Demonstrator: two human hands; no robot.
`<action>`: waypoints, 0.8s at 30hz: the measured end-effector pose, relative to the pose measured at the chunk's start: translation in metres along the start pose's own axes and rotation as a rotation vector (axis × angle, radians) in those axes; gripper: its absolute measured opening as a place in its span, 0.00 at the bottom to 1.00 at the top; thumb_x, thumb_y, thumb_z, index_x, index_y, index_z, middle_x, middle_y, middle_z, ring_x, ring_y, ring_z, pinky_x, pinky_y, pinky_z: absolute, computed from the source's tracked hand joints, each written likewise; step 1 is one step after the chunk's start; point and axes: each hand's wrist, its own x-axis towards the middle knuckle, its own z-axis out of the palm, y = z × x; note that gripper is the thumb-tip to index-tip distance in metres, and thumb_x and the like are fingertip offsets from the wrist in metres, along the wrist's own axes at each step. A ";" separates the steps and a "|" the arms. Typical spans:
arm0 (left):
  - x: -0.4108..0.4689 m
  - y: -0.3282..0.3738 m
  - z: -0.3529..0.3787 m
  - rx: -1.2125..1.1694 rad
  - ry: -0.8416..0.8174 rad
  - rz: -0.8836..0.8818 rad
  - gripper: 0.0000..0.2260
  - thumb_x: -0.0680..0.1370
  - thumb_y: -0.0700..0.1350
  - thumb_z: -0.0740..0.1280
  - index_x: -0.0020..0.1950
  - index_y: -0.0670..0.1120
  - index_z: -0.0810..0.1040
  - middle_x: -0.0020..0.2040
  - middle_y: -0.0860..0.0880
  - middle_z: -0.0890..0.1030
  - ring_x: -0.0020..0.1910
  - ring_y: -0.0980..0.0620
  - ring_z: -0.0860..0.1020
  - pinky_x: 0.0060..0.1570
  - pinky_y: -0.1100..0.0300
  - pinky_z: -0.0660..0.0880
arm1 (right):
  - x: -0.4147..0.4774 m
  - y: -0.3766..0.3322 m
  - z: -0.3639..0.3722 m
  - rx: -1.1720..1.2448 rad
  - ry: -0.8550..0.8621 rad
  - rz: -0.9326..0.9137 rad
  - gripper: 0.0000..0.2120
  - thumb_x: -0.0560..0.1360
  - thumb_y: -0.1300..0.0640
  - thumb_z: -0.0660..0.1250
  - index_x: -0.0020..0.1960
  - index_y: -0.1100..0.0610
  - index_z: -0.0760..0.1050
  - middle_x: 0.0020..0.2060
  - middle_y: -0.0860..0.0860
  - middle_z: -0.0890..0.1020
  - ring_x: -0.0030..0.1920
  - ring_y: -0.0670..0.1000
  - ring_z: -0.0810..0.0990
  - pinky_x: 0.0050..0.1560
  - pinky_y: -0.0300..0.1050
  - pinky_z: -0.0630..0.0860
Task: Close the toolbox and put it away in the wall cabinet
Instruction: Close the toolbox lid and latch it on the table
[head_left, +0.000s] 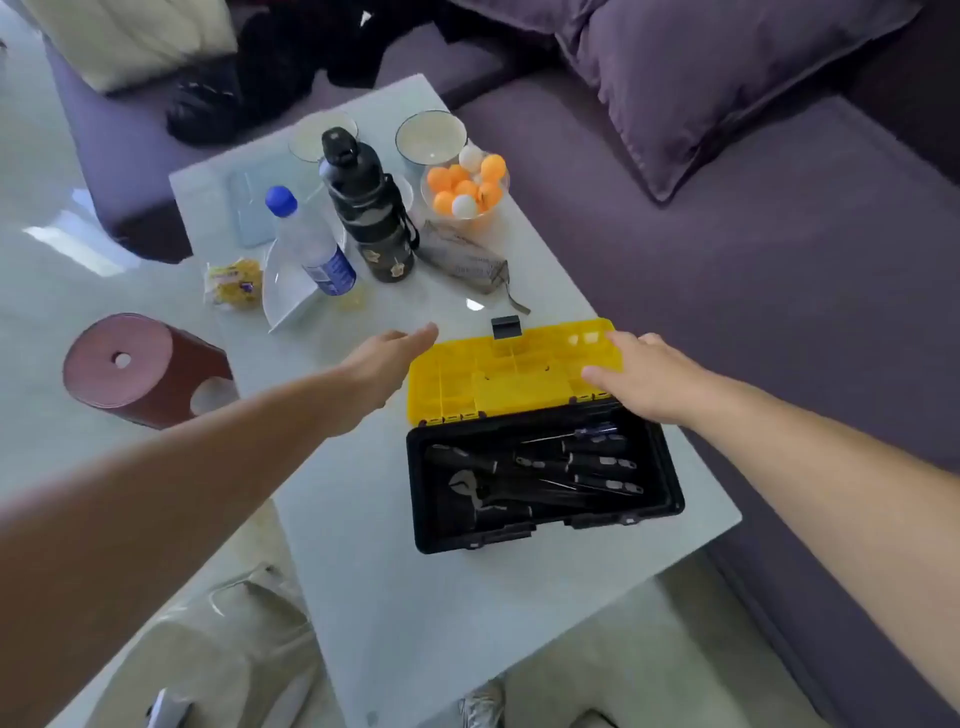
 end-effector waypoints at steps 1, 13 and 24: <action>0.002 -0.001 0.001 -0.016 0.009 -0.011 0.30 0.77 0.64 0.57 0.73 0.47 0.65 0.70 0.44 0.70 0.59 0.45 0.72 0.58 0.49 0.69 | 0.003 0.002 0.000 -0.003 0.003 0.016 0.36 0.76 0.36 0.57 0.76 0.53 0.53 0.73 0.62 0.62 0.68 0.66 0.66 0.64 0.62 0.68; 0.048 -0.042 0.019 -0.371 -0.046 -0.202 0.33 0.75 0.63 0.61 0.73 0.45 0.63 0.62 0.39 0.76 0.58 0.40 0.77 0.64 0.44 0.69 | 0.057 0.009 0.027 0.189 0.058 0.188 0.37 0.74 0.37 0.61 0.73 0.59 0.59 0.70 0.60 0.69 0.68 0.63 0.68 0.63 0.57 0.68; 0.035 -0.035 0.004 -0.656 0.073 -0.132 0.37 0.75 0.66 0.57 0.76 0.44 0.58 0.65 0.38 0.75 0.59 0.38 0.76 0.64 0.44 0.67 | 0.056 0.010 0.012 0.750 0.253 0.252 0.42 0.70 0.35 0.63 0.75 0.57 0.57 0.74 0.55 0.64 0.72 0.59 0.64 0.65 0.59 0.63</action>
